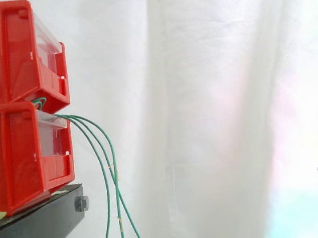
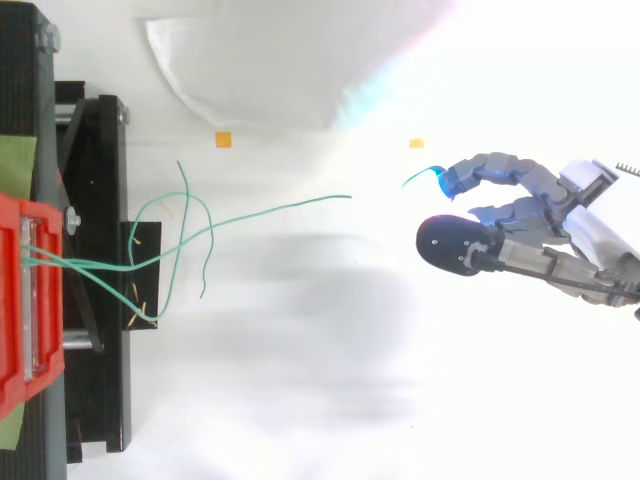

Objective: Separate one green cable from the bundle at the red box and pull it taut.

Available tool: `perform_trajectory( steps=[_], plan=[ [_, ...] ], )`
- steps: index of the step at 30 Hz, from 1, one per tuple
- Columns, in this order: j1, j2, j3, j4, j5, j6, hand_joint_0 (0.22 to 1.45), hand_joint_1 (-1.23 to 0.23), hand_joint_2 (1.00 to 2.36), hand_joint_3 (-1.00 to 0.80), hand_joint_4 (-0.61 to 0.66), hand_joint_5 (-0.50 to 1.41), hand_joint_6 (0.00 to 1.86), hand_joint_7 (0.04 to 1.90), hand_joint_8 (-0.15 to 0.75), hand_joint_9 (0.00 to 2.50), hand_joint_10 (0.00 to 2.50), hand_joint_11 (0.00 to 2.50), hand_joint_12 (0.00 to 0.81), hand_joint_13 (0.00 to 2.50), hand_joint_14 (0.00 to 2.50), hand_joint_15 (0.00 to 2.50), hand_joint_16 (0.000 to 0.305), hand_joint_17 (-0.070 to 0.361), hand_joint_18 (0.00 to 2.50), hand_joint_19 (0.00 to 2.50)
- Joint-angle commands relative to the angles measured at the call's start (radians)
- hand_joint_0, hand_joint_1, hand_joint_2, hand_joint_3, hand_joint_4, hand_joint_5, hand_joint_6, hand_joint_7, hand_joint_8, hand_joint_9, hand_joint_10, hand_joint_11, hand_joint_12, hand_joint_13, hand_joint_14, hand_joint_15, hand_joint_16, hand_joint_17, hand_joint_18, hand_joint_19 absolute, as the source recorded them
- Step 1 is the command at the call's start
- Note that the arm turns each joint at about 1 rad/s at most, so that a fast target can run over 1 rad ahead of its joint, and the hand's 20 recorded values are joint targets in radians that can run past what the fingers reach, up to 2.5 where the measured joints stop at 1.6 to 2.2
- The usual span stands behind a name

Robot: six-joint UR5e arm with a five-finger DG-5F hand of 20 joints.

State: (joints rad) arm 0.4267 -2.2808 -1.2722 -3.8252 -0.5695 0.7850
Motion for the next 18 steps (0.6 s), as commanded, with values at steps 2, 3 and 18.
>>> perform_trajectory(
  steps=[2,3,18],
  plan=[
    [0.0,0.0,0.001,-0.002,0.0,0.0,0.48,-0.61,1.0,-0.5,0.19,-0.11,0.5,0.74,0.211,0.82,0.02,0.66,0.279,0.68,0.02,0.78,0.038,0.086,0.6,0.88],
    [0.001,0.001,0.001,-0.002,0.0,0.0,0.48,-0.61,1.0,-0.5,0.19,-0.11,0.5,0.72,0.204,0.89,0.02,0.67,0.279,0.68,0.02,0.78,0.038,0.085,0.6,0.88],
    [0.001,0.0,0.002,-0.002,0.0,0.0,0.44,-0.46,1.0,-0.5,0.22,-0.16,0.5,0.78,0.284,0.55,0.02,0.58,0.314,0.38,0.02,0.61,0.046,0.104,0.37,0.86]
  ],
)
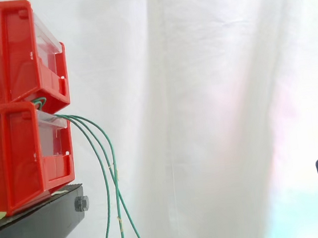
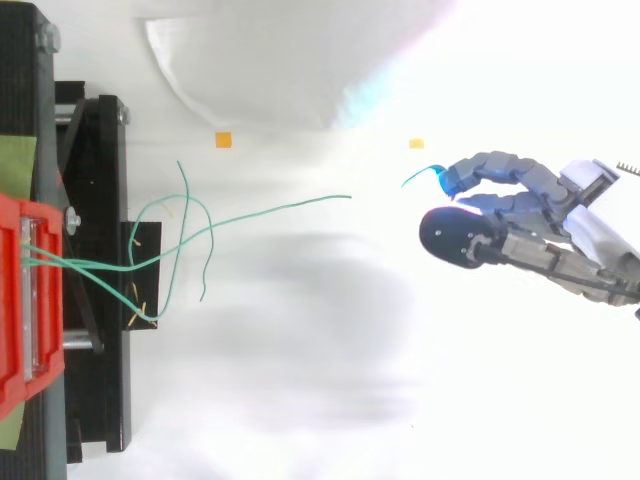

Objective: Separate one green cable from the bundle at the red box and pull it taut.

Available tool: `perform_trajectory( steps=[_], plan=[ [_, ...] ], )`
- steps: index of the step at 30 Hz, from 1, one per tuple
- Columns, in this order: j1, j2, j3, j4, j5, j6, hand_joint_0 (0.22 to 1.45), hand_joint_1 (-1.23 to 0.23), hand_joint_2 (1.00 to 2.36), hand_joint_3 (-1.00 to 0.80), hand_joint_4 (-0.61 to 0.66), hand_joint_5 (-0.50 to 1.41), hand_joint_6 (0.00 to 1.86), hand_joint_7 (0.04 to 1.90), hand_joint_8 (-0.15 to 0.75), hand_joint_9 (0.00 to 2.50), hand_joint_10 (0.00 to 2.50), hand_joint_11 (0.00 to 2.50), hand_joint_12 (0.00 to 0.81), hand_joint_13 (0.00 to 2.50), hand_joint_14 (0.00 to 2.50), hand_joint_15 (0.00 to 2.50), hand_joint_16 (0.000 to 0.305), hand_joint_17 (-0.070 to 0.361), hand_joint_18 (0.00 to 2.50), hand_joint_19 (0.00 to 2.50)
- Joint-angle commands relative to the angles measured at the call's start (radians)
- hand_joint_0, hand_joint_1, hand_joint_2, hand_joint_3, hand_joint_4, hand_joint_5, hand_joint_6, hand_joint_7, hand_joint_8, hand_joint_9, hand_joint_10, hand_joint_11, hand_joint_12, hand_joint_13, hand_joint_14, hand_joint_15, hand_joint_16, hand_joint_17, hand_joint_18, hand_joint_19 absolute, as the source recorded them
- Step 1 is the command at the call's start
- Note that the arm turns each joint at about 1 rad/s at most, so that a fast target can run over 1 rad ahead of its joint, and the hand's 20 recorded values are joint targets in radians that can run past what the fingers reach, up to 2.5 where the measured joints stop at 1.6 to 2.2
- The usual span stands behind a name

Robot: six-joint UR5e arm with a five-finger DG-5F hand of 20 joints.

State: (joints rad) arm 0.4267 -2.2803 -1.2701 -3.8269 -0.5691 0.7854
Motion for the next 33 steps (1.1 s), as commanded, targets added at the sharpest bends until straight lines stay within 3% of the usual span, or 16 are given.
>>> perform_trajectory(
  steps=[1,5,6,7,8,9,20,22,23,24,27,28,30,31,33],
  plan=[
    [0.0,-0.001,0.0,0.001,0.0,0.0,0.44,-0.46,1.0,-0.5,0.2,-0.19,0.5,0.77,0.29,0.52,0.01,0.58,0.316,0.38,0.02,0.6,0.047,0.106,0.37,0.85],
    [0.0,0.001,0.0,0.003,0.0,-0.002,0.43,-0.46,1.0,-0.5,0.13,-0.28,0.5,0.75,0.288,0.38,0.01,0.58,0.321,0.39,0.02,0.61,0.048,0.109,0.39,0.86],
    [0.0,-0.001,0.001,0.003,0.0,-0.002,0.44,-0.45,1.0,-0.5,0.17,-0.17,0.5,0.78,0.269,0.39,0.01,0.57,0.309,0.34,0.02,0.6,0.048,0.108,0.34,0.85],
    [0.0,-0.001,0.0,0.003,0.0,-0.005,0.44,-0.37,1.0,-0.5,0.15,-0.13,0.5,0.68,0.211,0.52,0.01,0.46,0.274,0.19,0.01,0.49,0.047,0.105,0.13,0.82],
    [0.001,-0.001,0.0,0.003,0.0,-0.006,0.43,-0.36,1.0,-0.5,0.16,-0.14,0.5,0.71,0.216,0.58,0.01,0.46,0.259,0.14,0.01,0.33,0.044,0.1,0.05,0.66],
    [0.0,-0.001,0.001,0.003,0.0,-0.008,0.42,-0.33,1.0,-0.5,0.18,-0.15,0.5,0.72,0.226,0.45,0.01,0.45,0.262,0.05,0.01,0.33,0.046,0.103,0.0,0.66],
    [0.0,-0.001,0.001,0.003,0.0,-0.008,0.42,-0.4,1.0,-0.5,0.13,-0.27,0.5,0.71,0.284,0.4,0.01,0.5,0.299,0.24,0.01,0.4,0.047,0.107,0.19,0.67],
    [0.0,-0.001,0.001,0.003,0.0,-0.009,0.43,-0.4,1.0,-0.5,0.11,-0.26,0.5,0.72,0.275,0.37,0.01,0.49,0.29,0.2,0.01,0.39,0.047,0.105,0.17,0.67],
    [0.0,-0.001,0.0,0.003,0.0,-0.009,0.43,-0.32,1.0,-0.5,0.13,-0.16,0.5,0.71,0.199,0.48,0.01,0.42,0.254,0.0,0.01,0.29,0.046,0.103,0.0,0.6],
    [0.0,-0.001,0.001,0.003,0.0,-0.009,0.43,-0.35,1.0,-0.5,0.12,-0.15,0.5,0.7,0.191,0.62,0.01,0.41,0.255,0.08,0.01,0.23,0.044,0.099,0.0,0.53],
    [0.0,-0.001,0.001,0.003,0.0,-0.009,0.43,-0.38,1.0,-0.5,0.23,-0.2,0.5,0.72,0.237,0.29,0.01,0.38,0.255,0.04,0.01,0.3,0.044,0.1,0.0,0.61],
    [0.0,-0.001,0.001,0.003,0.0,-0.009,0.43,-0.4,1.0,-0.5,0.2,-0.24,0.5,0.71,0.253,0.27,0.01,0.38,0.267,0.11,0.01,0.31,0.044,0.1,0.01,0.6],
    [0.0,-0.001,0.001,0.003,0.0,-0.008,0.44,-0.39,1.0,-0.5,0.17,-0.19,0.5,0.7,0.207,0.23,0.01,0.31,0.243,0.0,0.01,0.29,0.043,0.097,0.0,0.61],
    [0.0,-0.001,0.0,0.003,0.0,-0.008,0.44,-0.36,1.0,-0.5,0.12,-0.14,0.5,0.66,0.169,0.49,0.01,0.25,0.226,0.0,0.01,0.18,0.042,0.095,0.0,0.54],
    [0.0,-0.001,0.0,0.003,0.0,-0.008,0.44,-0.39,1.0,-0.5,0.15,-0.15,0.5,0.68,0.182,0.29,0.01,0.23,0.233,0.0,0.01,0.18,0.042,0.095,0.0,0.54]
  ],
)
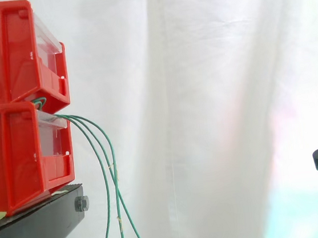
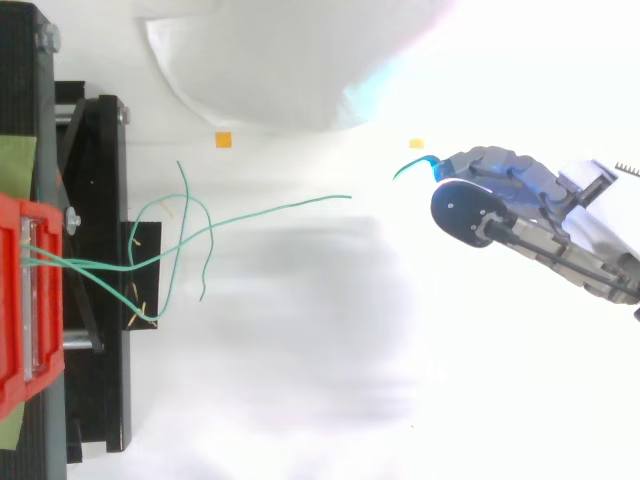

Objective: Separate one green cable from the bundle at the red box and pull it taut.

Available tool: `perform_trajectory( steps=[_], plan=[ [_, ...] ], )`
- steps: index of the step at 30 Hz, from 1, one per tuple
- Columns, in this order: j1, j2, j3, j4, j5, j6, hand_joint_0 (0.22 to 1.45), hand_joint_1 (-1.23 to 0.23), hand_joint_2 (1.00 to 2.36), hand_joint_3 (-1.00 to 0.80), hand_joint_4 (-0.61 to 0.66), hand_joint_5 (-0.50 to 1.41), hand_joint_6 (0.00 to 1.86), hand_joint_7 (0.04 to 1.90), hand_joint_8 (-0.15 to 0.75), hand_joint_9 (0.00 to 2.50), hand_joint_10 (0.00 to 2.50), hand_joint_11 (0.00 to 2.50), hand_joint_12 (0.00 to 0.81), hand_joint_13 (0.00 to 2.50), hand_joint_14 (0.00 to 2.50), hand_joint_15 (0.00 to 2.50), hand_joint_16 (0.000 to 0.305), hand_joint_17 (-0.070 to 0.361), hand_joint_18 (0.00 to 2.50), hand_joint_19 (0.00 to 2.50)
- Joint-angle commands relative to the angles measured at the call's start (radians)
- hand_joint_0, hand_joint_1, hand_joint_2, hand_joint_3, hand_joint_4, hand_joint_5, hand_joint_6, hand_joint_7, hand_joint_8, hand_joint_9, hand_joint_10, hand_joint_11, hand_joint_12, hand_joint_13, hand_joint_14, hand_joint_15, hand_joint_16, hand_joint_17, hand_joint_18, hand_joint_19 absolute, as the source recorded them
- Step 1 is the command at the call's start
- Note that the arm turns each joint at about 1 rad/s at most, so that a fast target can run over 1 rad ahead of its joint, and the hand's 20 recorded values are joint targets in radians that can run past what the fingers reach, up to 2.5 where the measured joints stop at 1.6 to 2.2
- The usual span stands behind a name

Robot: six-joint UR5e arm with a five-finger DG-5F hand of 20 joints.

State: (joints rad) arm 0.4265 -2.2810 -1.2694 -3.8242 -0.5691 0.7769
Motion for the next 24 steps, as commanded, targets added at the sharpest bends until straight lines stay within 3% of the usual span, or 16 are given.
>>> perform_trajectory(
  steps=[1,3,5,6,7,9,10,11,12,15,16,17,19,20,23,24],
  plan=[
    [0.0,0.0,-0.001,0.0,0.0,0.001,0.44,-0.39,1.0,-0.5,0.21,-0.19,0.5,0.67,0.21,0.23,0.01,0.25,0.239,0.03,0.01,0.24,0.041,0.092,0.0,0.59],
    [0.0,0.0,0.001,0.0,0.0,-0.001,0.44,-0.43,1.0,-0.5,0.17,-0.22,0.5,0.69,0.234,0.24,0.01,0.3,0.248,0.13,0.01,0.31,0.041,0.093,0.13,0.61],
    [0.0,0.0,0.001,0.0,0.002,-0.001,0.44,-0.34,1.0,-0.5,0.14,-0.16,0.5,0.7,0.223,0.56,0.01,0.29,0.244,0.08,0.01,0.15,0.038,0.086,0.0,0.52],
    [0.0,0.0,0.001,0.0,0.0,-0.001,0.44,-0.35,1.0,-0.5,0.2,-0.16,0.5,0.73,0.227,0.3,0.01,0.26,0.251,0.03,0.01,0.2,0.04,0.091,0.0,0.56],
    [0.0,0.0,0.001,0.0,0.0,-0.001,0.44,-0.36,1.0,-0.5,0.27,-0.18,0.5,0.76,0.247,0.29,0.01,0.29,0.255,0.1,0.01,0.24,0.04,0.09,0.07,0.58],
    [0.0,0.0,-0.001,0.0,0.0,-0.001,0.44,-0.37,1.0,-0.5,0.23,-0.21,0.5,0.76,0.247,0.23,0.01,0.32,0.252,0.13,0.01,0.3,0.04,0.09,0.12,0.61],
    [0.002,0.0,-0.001,0.0,0.0,-0.001,0.44,-0.39,1.0,-0.5,0.2,-0.16,0.5,0.73,0.211,0.31,0.01,0.29,0.243,0.08,0.01,0.27,0.041,0.093,0.03,0.59],
    [0.0,0.0,-0.001,0.0,0.0,-0.001,0.44,-0.43,1.0,-0.5,0.18,-0.15,0.5,0.74,0.219,0.64,0.01,0.34,0.257,0.2,0.01,0.17,0.034,0.077,0.12,0.5],
    [0.0,0.0,-0.001,0.0,0.0,-0.001,0.45,-0.42,1.0,-0.5,0.19,-0.14,0.5,0.74,0.212,0.48,0.01,0.32,0.248,0.09,0.01,0.18,0.037,0.084,0.06,0.54],
    [0.0,0.0,0.001,0.0,0.0,-0.001,0.45,-0.45,1.0,-0.5,0.25,-0.19,0.5,0.8,0.22,0.28,0.01,0.31,0.237,0.19,0.01,0.32,0.035,0.079,0.16,0.62],
    [0.0,0.0,-0.001,0.0,0.0,-0.001,0.46,-0.46,1.0,-0.5,0.18,-0.13,0.5,0.73,0.175,0.39,0.01,0.27,0.224,0.09,0.01,0.25,0.038,0.085,0.03,0.61],
    [0.0,0.0,0.001,0.0,0.0,-0.001,0.45,-0.47,1.0,-0.5,0.19,-0.15,0.5,0.73,0.197,0.6,0.01,0.26,0.237,0.17,0.0,0.15,0.035,0.078,0.11,0.52],
    [0.0,0.0,0.001,-0.002,0.0,-0.001,0.46,-0.47,1.0,-0.5,0.22,-0.15,0.5,0.75,0.205,0.33,0.01,0.24,0.245,0.15,0.01,0.22,0.036,0.081,0.12,0.58],
    [0.0,0.0,0.001,-0.003,0.0,-0.001,0.45,-0.45,1.0,-0.5,0.25,-0.18,0.5,0.75,0.219,0.34,0.01,0.31,0.252,0.29,0.01,0.35,0.037,0.084,0.23,0.63],
    [0.0,0.0,-0.001,-0.002,0.002,0.001,0.45,-0.41,1.0,-0.5,0.18,-0.13,0.5,0.75,0.22,0.61,0.01,0.32,0.263,0.31,0.01,0.25,0.036,0.08,0.27,0.58],
    [0.0,0.0,-0.001,-0.002,0.002,0.001,0.45,-0.42,1.0,-0.5,0.24,-0.13,0.5,0.82,0.218,0.42,0.01,0.3,0.269,0.27,0.01,0.3,0.037,0.084,0.26,0.61]
  ],
)
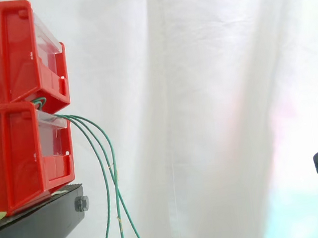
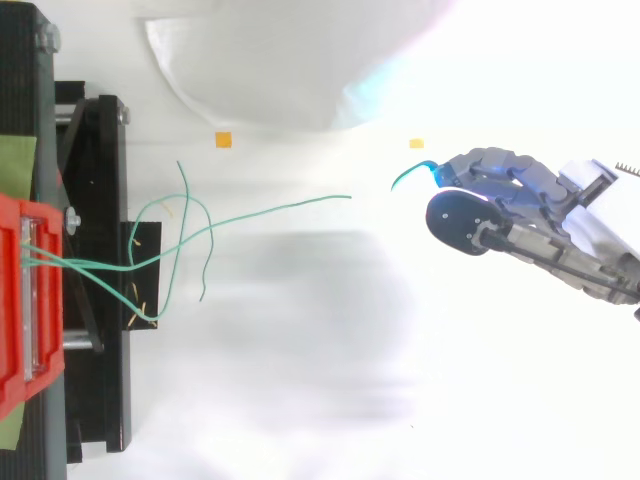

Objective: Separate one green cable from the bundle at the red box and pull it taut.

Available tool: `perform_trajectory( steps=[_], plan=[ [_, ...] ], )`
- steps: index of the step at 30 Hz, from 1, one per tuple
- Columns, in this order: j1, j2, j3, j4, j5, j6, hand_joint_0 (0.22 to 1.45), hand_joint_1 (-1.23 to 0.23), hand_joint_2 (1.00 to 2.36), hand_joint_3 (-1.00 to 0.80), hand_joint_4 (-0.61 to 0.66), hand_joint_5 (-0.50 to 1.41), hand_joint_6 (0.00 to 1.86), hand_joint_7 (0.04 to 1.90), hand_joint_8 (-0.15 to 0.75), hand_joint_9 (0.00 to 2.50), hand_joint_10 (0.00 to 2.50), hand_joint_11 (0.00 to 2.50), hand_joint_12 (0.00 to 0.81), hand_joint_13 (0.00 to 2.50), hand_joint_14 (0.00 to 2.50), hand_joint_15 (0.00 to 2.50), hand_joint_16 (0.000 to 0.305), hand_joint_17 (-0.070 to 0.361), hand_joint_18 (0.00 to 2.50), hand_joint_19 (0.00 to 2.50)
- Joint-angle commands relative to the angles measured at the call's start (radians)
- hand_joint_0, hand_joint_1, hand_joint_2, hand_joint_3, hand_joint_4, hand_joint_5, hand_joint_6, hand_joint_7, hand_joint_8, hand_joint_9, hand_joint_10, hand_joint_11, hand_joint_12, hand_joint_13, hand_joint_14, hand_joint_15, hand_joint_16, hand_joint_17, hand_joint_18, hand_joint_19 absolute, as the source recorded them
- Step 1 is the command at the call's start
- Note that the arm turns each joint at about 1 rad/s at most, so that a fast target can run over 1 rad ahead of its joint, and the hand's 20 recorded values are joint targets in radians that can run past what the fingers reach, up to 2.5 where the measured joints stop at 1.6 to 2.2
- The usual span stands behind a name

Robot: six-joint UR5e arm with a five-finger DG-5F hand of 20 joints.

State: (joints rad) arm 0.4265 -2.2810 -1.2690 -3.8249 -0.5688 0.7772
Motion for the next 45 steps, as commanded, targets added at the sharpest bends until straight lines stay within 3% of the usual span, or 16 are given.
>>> perform_trajectory(
  steps=[1,2,4,5,7,12,18,22,24,26,28,29,30,32,35,45],
  plan=[
    [0.0,0.0,0.0,0.001,0.0,0.001,0.45,-0.42,1.0,-0.5,0.29,-0.15,0.5,0.84,0.223,0.39,0.01,0.31,0.259,0.3,0.01,0.34,0.037,0.084,0.26,0.64],
    [0.0,0.0,0.0,0.001,0.0,-0.001,0.45,-0.42,1.0,-0.5,0.26,-0.18,0.5,0.82,0.221,0.29,0.01,0.29,0.247,0.26,0.01,0.35,0.037,0.084,0.26,0.64],
    [0.0,0.0,0.0,0.001,0.001,0.001,0.46,-0.41,1.0,-0.5,0.15,-0.15,0.5,0.73,0.17,0.49,0.01,0.24,0.24,0.17,0.01,0.23,0.038,0.085,0.12,0.56],
    [0.0,0.0,-0.001,-0.001,0.0,0.001,0.46,-0.41,1.0,-0.5,0.12,-0.14,0.5,0.67,0.18,0.51,0.01,0.25,0.246,0.19,0.01,0.2,0.036,0.082,0.17,0.56],
    [0.0,0.0,0.0,0.001,0.0,0.001,0.46,-0.43,1.0,-0.5,0.25,-0.14,0.5,0.8,0.199,0.51,0.01,0.32,0.241,0.29,0.01,0.31,0.035,0.079,0.24,0.63],
    [0.0,0.0,-0.001,-0.004,-0.003,0.001,0.47,-0.51,1.0,-0.5,0.23,-0.13,0.5,0.87,0.243,0.58,0.01,0.42,0.249,0.32,0.01,0.34,0.034,0.077,0.3,0.63],
    [0.0,0.0,-0.001,-0.001,-0.005,0.001,0.49,-0.53,1.0,-0.5,0.18,-0.11,0.5,0.83,0.23,0.72,0.01,0.49,0.241,0.43,0.01,0.37,0.032,0.071,0.4,0.67],
    [0.0,0.0,-0.001,0.001,-0.006,-0.001,0.49,-0.56,1.0,-0.5,0.2,-0.22,0.5,0.78,0.247,0.57,0.01,0.53,0.252,0.48,0.01,0.45,0.032,0.071,0.47,0.7],
    [0.0,0.0,-0.001,0.001,-0.006,-0.001,0.49,-0.57,1.0,-0.5,0.1,-0.22,0.5,0.77,0.234,0.55,0.01,0.54,0.254,0.48,0.01,0.47,0.032,0.072,0.48,0.71],
    [0.0,0.0,-0.001,0.002,-0.006,-0.013,0.5,-0.57,1.0,-0.5,0.14,-0.12,0.5,0.73,0.199,0.92,0.02,0.55,0.241,0.49,0.01,0.41,0.029,0.066,0.46,0.7],
    [0.0,0.0,-0.001,0.005,-0.006,-0.016,0.5,-0.57,1.0,-0.5,0.19,-0.13,0.5,0.76,0.209,0.82,0.01,0.56,0.24,0.49,0.01,0.43,0.029,0.066,0.47,0.71],
    [0.0,0.0,-0.001,0.015,-0.006,-0.03,0.5,-0.57,1.0,-0.5,0.24,-0.2,0.5,0.77,0.241,0.65,0.01,0.55,0.245,0.49,0.02,0.46,0.03,0.067,0.48,0.7],
    [0.0,0.0,-0.001,0.018,-0.006,-0.035,0.5,-0.57,1.0,-0.5,0.21,-0.19,0.5,0.77,0.241,0.62,0.01,0.56,0.249,0.49,0.01,0.46,0.03,0.068,0.49,0.71],
    [0.0,0.0,-0.001,0.019,-0.005,-0.039,0.5,-0.57,1.0,-0.5,0.15,-0.12,0.5,0.74,0.201,0.88,0.02,0.56,0.242,0.48,0.02,0.43,0.03,0.068,0.47,0.71],
    [-0.002,0.0,-0.001,0.019,-0.005,-0.039,0.5,-0.56,1.0,-0.5,0.25,-0.14,0.5,0.86,0.23,0.79,0.02,0.6,0.244,0.52,0.01,0.46,0.031,0.07,0.51,0.71],
    [-0.003,0.0,-0.001,0.033,-0.005,-0.041,0.54,-0.68,1.0,-0.5,0.17,-0.16,0.5,0.8,0.24,0.91,0.02,0.7,0.286,0.8,0.02,0.65,0.043,0.096,0.74,0.81]
  ],
)
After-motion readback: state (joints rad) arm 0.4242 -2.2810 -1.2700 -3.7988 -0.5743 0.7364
